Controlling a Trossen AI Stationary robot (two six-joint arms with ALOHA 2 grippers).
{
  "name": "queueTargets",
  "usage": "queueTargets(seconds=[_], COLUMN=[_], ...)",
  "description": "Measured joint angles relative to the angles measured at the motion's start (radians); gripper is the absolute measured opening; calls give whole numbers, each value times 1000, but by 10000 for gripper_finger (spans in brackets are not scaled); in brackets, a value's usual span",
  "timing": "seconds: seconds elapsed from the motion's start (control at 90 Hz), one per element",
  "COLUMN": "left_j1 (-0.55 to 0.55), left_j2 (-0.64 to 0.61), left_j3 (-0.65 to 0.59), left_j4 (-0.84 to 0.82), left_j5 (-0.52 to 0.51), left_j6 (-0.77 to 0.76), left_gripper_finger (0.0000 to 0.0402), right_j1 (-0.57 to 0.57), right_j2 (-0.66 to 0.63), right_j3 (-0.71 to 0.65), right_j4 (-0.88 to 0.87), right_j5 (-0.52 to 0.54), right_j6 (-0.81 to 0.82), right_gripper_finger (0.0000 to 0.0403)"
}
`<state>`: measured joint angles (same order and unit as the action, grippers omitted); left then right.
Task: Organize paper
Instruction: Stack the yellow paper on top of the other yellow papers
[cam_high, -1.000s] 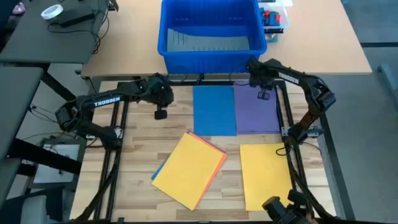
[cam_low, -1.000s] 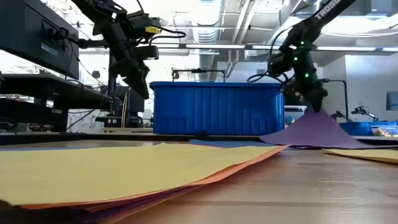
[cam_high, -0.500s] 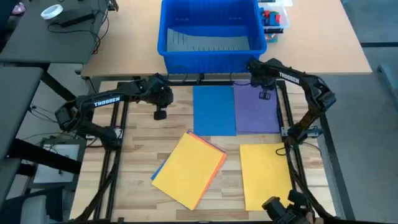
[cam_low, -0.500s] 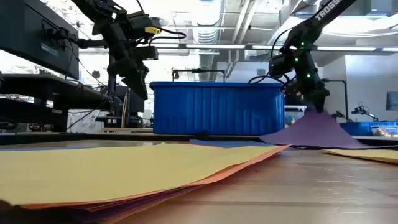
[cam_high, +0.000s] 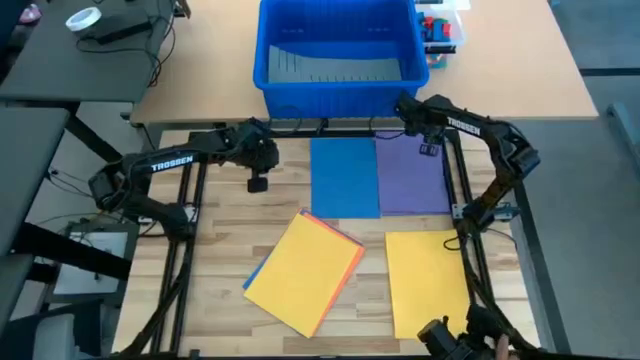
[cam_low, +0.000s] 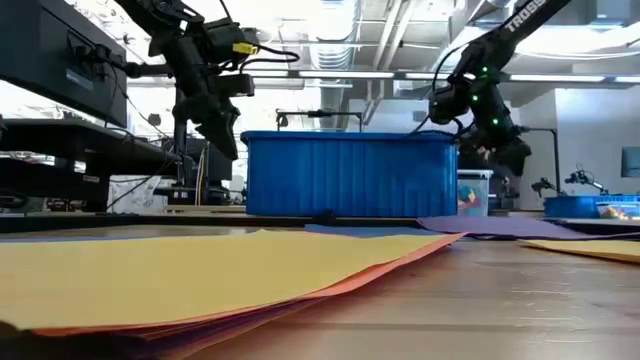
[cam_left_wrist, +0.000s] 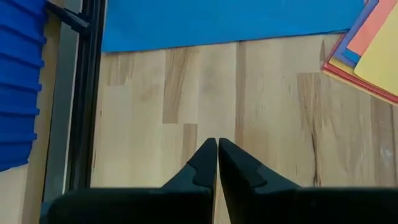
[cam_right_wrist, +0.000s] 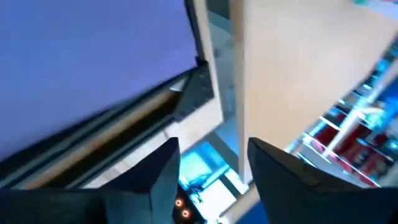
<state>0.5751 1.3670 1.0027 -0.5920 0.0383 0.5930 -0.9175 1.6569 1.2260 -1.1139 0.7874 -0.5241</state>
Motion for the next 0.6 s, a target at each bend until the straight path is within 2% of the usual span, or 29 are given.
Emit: queueTargets(seconds=[0.078,0.144,0.2,0.267,0.333,0.389,0.467,0.533,0.6], left_j1=[0,0,0,-1,-1,-1,-7,-30,-76], left_j2=[0,0,0,0,0,0,0,0,0], left_j3=[0,0,0,0,0,0,0,0,0], left_j4=[0,0,-1,-1,-2,-7,-28,-42,-62], left_j5=[0,0,0,0,14,47,134,203,220], left_j6=[-5,-21,-48,-95,-160,-230,-335,-398,-446], left_gripper_finger=[0,0,0,0,0,0,0,0,0], right_j1=[16,40,65,94,134,189,304,418,533], right_j2=[-10,-28,-50,-87,-121,-143,-155,-153,-135], right_j3=[40,81,103,109,93,63,29,-6,-48], right_j4=[-55,-97,-102,-63,28,118,217,286,355], right_j5=[-68,-206,-375,-641,-890,-1044,-1134,-1145,-1142], right_j6=[100,208,336,511,684,807,941,1017,1061], right_gripper_finger=[192,192,191,188,187,186,186,185,185])
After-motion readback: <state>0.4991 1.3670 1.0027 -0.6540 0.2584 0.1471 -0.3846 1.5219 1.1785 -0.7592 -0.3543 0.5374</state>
